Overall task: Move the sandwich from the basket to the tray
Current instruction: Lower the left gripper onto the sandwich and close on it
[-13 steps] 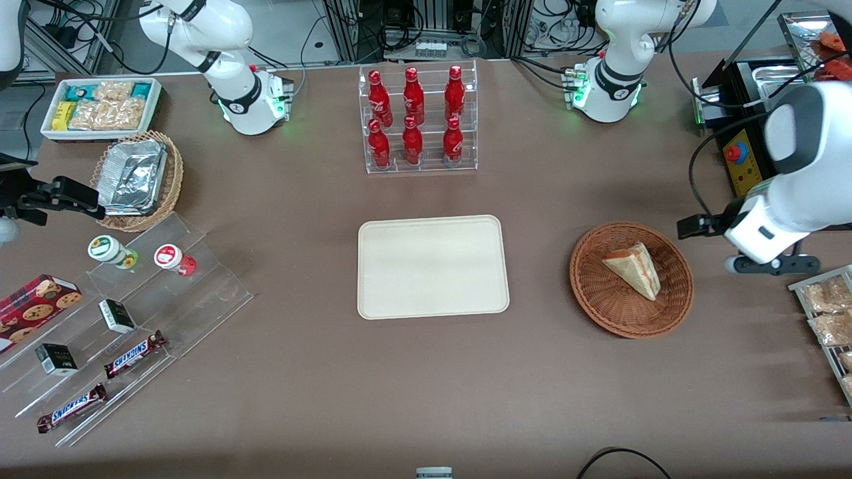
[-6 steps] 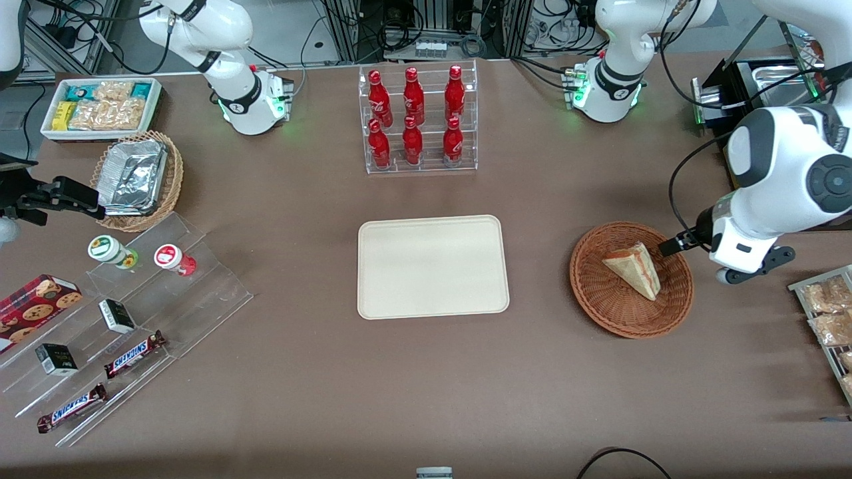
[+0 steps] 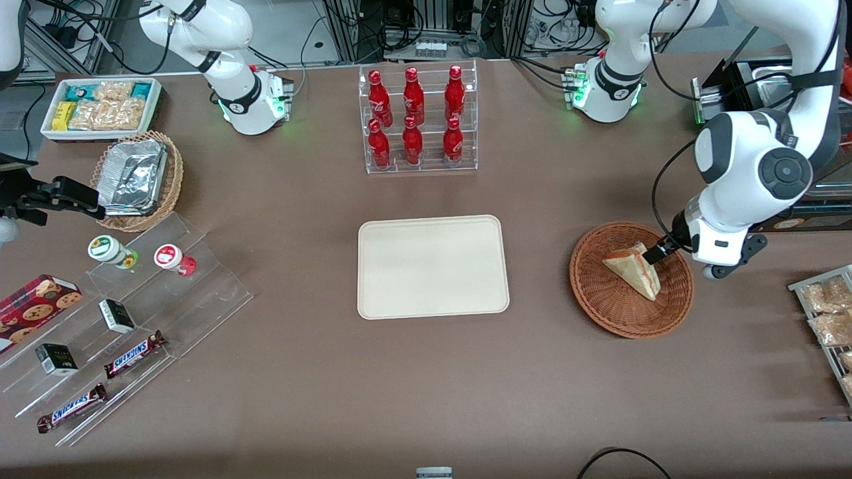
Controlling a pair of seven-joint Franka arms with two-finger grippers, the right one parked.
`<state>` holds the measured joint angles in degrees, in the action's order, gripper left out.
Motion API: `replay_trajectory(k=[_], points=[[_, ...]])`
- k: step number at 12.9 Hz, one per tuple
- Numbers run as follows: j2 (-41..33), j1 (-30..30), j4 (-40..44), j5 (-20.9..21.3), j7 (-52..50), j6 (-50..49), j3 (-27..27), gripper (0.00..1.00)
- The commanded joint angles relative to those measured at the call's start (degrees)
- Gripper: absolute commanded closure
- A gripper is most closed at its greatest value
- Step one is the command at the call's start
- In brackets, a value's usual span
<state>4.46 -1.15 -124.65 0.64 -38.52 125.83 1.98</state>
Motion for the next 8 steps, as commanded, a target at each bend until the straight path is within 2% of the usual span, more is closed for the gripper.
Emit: replay_trajectory(k=[1,3,8], points=[[-2.2,-1.1,-3.9,0.5,-6.0,4.1,0.0,0.0],[-2.3,-1.2,-7.3,0.6,-7.9,9.8,0.0,0.0],[-0.7,-2.1,-9.2,0.6,-7.9,15.2,0.0,0.0]])
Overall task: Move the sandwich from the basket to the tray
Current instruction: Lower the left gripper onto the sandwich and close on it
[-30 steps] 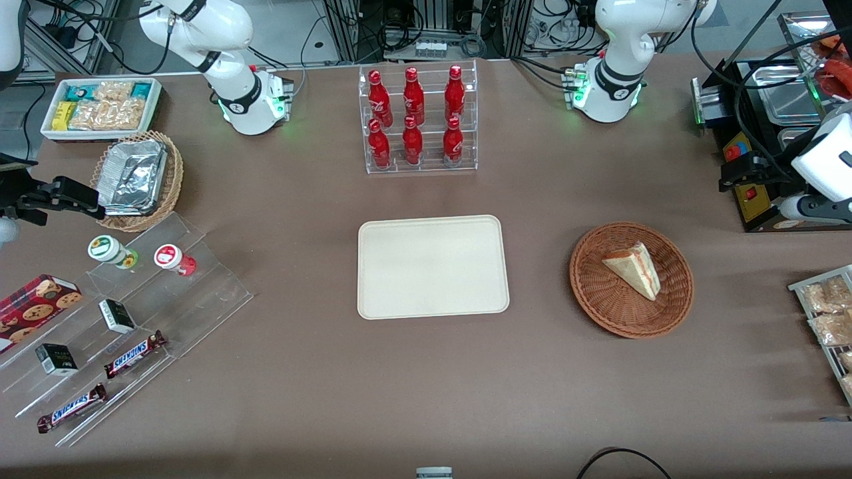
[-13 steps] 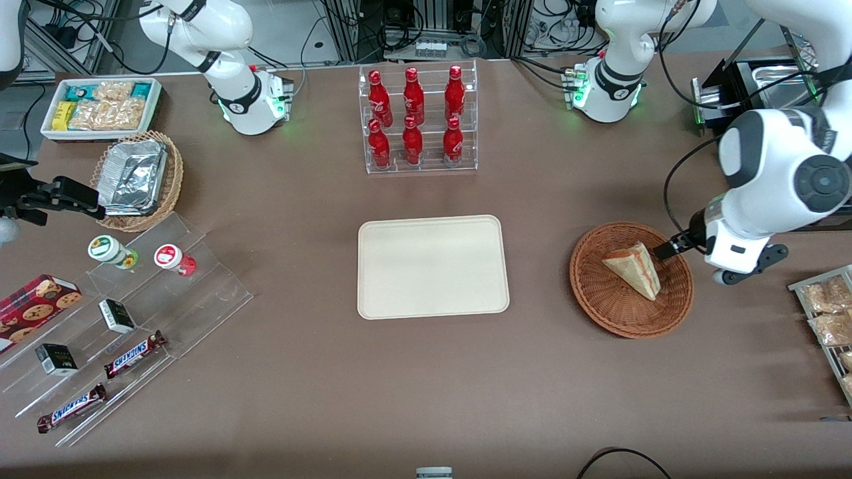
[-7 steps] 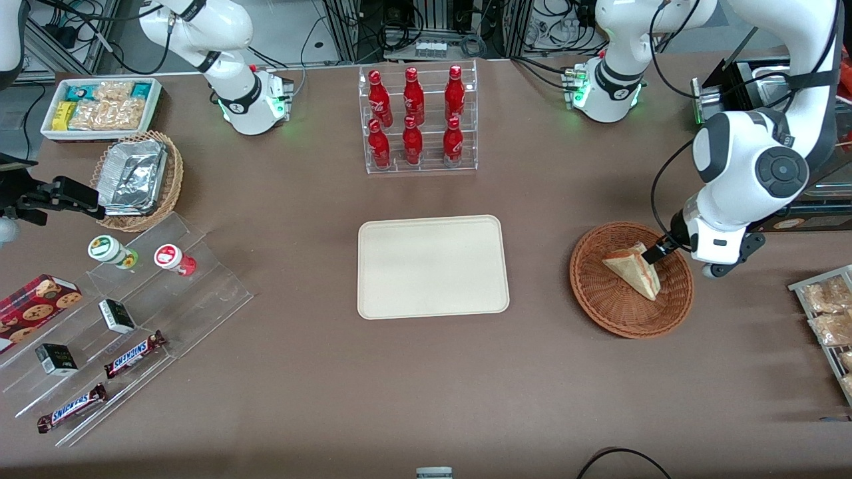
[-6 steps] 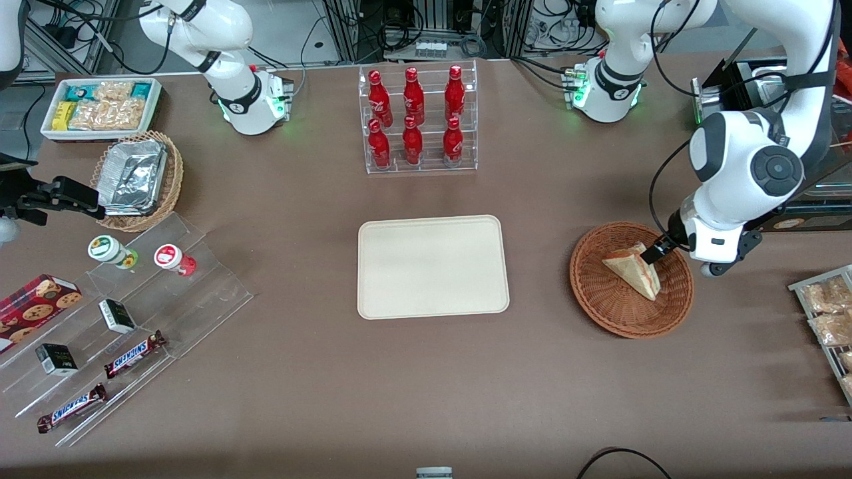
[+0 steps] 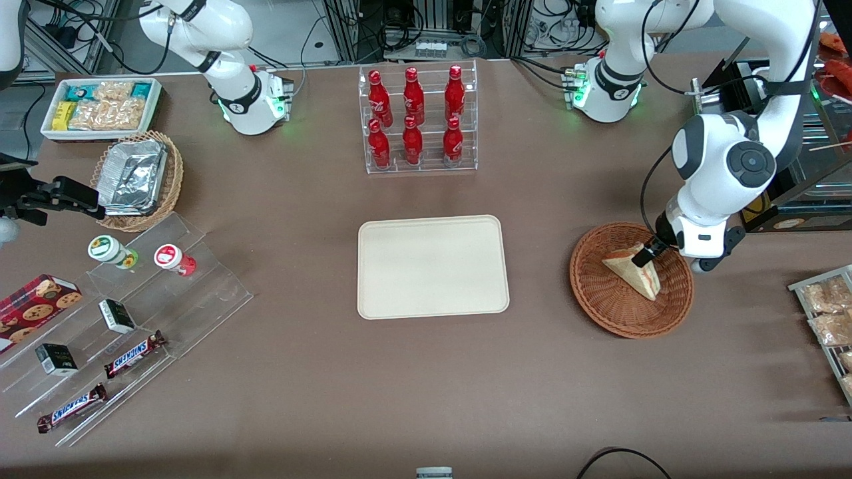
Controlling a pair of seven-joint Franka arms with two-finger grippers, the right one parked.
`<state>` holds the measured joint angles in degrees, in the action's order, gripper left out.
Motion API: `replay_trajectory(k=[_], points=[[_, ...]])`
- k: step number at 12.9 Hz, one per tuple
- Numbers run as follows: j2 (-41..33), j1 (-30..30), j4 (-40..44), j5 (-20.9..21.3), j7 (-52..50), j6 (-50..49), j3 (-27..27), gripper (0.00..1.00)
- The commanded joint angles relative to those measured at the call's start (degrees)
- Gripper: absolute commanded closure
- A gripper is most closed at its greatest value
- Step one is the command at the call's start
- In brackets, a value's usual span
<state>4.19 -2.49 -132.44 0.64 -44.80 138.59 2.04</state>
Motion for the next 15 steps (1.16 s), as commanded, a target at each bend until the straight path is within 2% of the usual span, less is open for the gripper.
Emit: replay_trajectory(k=[1,4,10,11,12,14,15], points=[[0.1,-0.8,-2.5,0.6,-1.6,4.6,0.0,0.0],[2.1,-0.7,-4.3,0.6,-1.6,10.5,0.0,0.0],[5.4,-0.6,-4.8,0.2,-1.8,14.7,0.0,0.0],[5.7,-0.6,-4.8,0.2,-1.8,15.2,-0.1,0.07],[5.9,-0.6,-5.2,0.1,-1.9,15.3,-0.1,0.31],[5.4,-0.6,-5.6,0.1,-1.9,15.0,-0.1,0.89],[5.0,-0.6,-5.5,0.1,-1.7,14.4,0.0,1.0]])
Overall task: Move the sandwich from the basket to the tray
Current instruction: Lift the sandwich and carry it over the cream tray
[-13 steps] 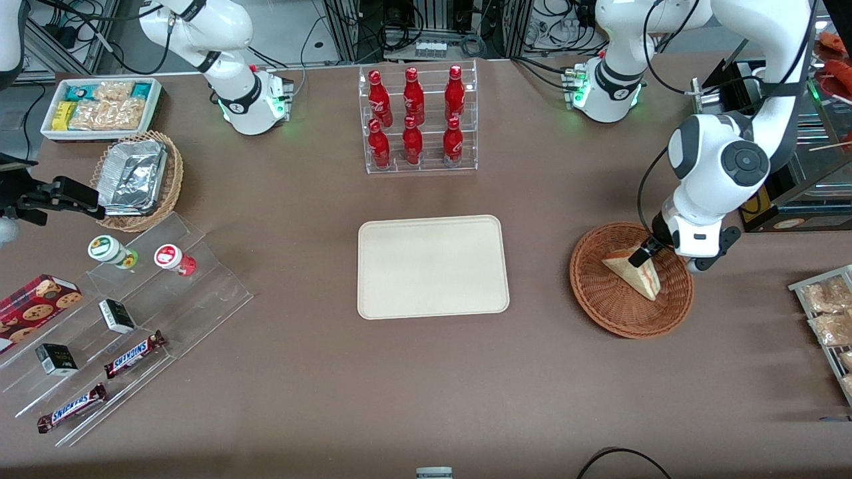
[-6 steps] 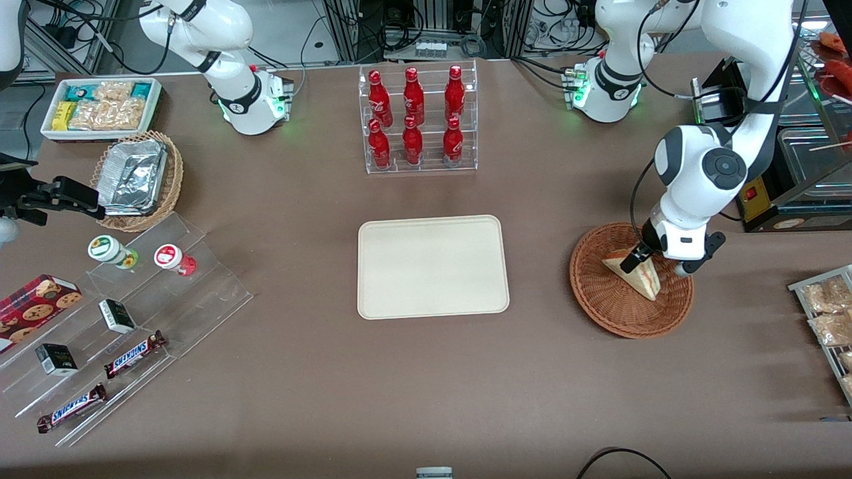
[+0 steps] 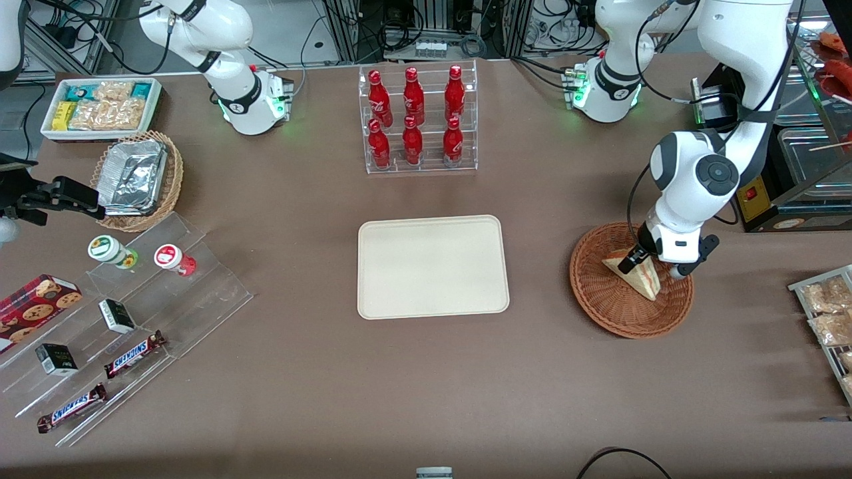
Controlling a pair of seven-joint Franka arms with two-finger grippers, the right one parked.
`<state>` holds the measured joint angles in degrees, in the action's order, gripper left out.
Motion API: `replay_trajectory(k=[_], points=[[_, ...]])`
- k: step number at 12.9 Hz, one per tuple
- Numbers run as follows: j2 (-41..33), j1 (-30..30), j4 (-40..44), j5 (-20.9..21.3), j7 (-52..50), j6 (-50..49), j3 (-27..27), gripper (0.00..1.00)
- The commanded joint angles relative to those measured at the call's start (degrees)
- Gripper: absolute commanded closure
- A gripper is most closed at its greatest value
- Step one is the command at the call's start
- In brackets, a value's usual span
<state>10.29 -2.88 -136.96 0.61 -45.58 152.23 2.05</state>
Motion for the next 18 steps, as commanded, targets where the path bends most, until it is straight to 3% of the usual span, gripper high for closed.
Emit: replay_trajectory(k=[1,5,8,10,13,18], points=[[-1.9,-0.2,-0.7,0.1,-0.6,-0.5,-0.1,1.0],[-6.0,-1.7,2.7,0.4,3.6,-9.5,0.9,1.0],[-5.4,-5.1,12.0,0.4,7.6,-23.9,2.6,1.0],[-3.1,-9.1,18.6,0.2,10.1,-30.9,3.2,1.0],[0.9,-16.1,23.8,0.3,10.7,-32.3,3.2,1.0],[15.2,-25.8,41.2,-0.5,8.5,-35.9,3.1,1.0]])
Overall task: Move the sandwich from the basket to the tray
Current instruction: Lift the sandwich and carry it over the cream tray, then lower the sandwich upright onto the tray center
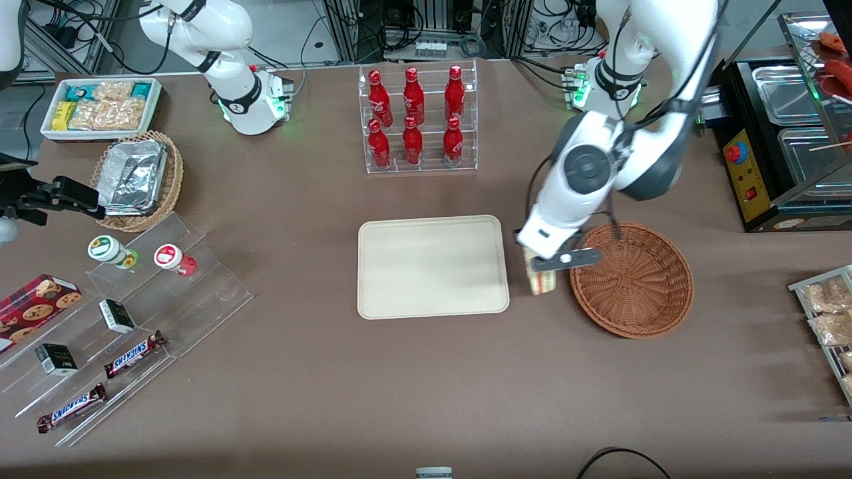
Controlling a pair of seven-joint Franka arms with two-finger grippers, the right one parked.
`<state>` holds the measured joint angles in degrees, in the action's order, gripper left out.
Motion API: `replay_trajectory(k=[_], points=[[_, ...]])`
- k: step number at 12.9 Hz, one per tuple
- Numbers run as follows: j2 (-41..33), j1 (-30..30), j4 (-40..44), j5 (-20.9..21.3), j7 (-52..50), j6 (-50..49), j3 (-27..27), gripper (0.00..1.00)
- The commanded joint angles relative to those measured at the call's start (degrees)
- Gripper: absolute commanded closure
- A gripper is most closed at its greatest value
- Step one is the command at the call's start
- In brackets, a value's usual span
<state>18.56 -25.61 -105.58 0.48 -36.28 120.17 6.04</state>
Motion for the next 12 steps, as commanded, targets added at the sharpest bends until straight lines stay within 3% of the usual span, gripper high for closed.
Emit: replay_trajectory(k=[1,7,12], points=[[9.5,-4.6,13.0,-0.9,-3.0,-4.2,-0.9,1.0],[21.4,-12.8,26.6,-0.3,-10.1,-4.2,-0.9,1.0],[23.7,-13.9,28.1,-0.6,-12.8,-2.1,-0.8,1.0]])
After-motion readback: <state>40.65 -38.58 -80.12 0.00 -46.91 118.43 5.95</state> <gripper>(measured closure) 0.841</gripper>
